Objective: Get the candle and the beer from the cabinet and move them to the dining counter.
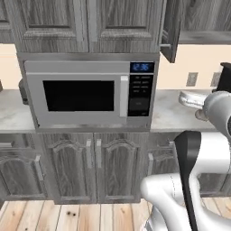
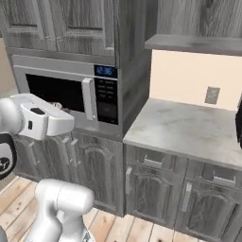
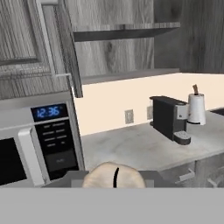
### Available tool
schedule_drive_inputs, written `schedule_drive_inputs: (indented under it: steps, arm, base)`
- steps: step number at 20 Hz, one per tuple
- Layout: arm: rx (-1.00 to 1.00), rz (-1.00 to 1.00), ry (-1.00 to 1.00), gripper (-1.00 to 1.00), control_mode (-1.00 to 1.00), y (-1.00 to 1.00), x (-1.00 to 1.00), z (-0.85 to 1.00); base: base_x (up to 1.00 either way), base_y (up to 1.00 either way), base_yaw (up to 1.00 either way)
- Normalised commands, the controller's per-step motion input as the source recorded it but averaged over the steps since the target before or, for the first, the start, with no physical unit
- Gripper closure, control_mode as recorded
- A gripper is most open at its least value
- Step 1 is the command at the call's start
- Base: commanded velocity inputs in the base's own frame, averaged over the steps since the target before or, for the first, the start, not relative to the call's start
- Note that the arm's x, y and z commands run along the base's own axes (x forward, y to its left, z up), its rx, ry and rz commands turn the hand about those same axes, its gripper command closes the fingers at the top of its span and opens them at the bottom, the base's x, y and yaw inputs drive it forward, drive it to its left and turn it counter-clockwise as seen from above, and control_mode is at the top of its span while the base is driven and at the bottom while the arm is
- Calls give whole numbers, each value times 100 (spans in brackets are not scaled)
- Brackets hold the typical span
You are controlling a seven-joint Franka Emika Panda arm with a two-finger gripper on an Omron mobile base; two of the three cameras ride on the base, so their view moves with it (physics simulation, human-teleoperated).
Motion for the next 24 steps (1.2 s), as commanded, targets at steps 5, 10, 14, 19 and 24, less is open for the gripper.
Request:
schedule_drive_inputs:
  steps: [5,10,14,19,24]
  arm:
    - [0,0,0,100,100,0,0,0]
    - [0,0,0,100,100,0,0,0]
    - [0,0,0,100,100,0,0,0]
    - [0,0,0,100,100,0,0,0]
    - [0,0,0,100,100,0,0,0]
  base:
    - [-3,61,41]
    - [0,55,46]
    - [0,54,47]
    - [-13,35,48]
    - [-18,12,51]
